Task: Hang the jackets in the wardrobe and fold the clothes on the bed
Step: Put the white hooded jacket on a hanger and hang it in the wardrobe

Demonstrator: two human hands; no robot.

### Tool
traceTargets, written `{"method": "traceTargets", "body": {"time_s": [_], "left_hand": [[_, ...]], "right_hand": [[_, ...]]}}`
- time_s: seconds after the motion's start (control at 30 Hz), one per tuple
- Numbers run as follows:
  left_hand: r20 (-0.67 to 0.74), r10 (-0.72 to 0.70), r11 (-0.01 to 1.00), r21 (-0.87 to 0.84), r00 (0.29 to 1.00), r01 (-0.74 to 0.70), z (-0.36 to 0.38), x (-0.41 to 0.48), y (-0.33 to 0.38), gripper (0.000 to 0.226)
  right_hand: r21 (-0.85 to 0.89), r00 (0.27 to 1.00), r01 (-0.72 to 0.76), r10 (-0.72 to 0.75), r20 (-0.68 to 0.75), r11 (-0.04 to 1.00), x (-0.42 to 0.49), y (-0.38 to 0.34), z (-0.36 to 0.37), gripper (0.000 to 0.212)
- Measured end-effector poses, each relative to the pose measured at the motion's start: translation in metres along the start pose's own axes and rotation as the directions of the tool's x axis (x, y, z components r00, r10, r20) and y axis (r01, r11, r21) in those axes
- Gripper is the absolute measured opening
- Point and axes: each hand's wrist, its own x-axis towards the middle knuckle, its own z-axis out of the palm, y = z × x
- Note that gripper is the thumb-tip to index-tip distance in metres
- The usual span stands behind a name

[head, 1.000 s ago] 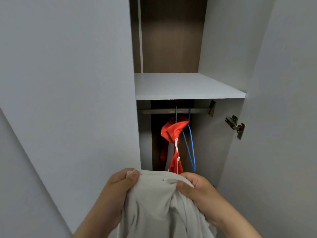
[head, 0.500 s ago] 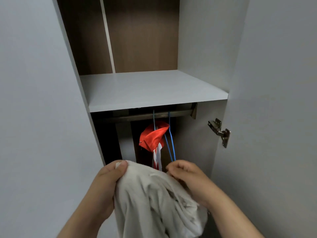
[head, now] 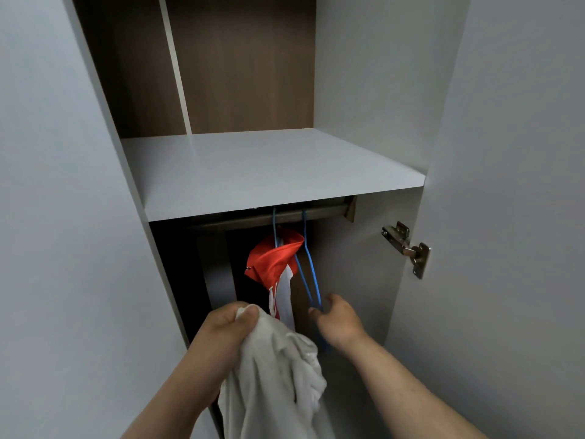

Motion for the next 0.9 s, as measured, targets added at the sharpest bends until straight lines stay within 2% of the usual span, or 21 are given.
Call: {"method": "traceTargets", "body": {"time_s": [0.07, 0.27, 0.43, 0.6, 0.7, 0.9], "left_hand": [[0.002, 0.0, 1.0, 0.014, 1.0, 0.0, -0.002, 0.007, -0.001, 0.03], [0.042, 0.012, 1.0, 0.012, 0.999, -0.013, -0.012, 0.024, -0.005, 0.032], [0.08, -0.002, 1.0, -0.021, 0.997, 0.004, -0.021, 0.034, -0.013, 0.029], [0.12, 0.012, 0.999, -0.051, 0.993, -0.006, -0.028, 0.045, -0.02, 0.023], [0.164, 0.047, 0.997, -0.063, 0.985, -0.037, -0.023, 0.049, -0.023, 0.023], [0.112, 0.038, 0.99, -0.141, 0.993, -0.022, -0.003, 0.067, -0.048, 0.019]], "right_hand": [[-0.049, 1.0, -0.021, 0.022, 0.019, 0.999, 0.009, -0.001, 0.007, 0.05], [-0.114, 0.996, -0.078, 0.083, 0.036, 0.99, 0.026, 0.001, 0.026, 0.027], [-0.136, 0.993, -0.114, 0.114, -0.01, 0.984, 0.032, 0.007, 0.04, 0.011], [-0.058, 0.983, -0.131, 0.122, -0.137, 0.99, 0.03, 0.006, 0.042, 0.028], [-0.003, 0.975, -0.117, 0.114, -0.191, 0.993, 0.026, 0.002, 0.037, 0.026], [0.05, 0.962, -0.091, 0.101, -0.253, 0.995, 0.008, 0.008, 0.025, 0.022]]}}
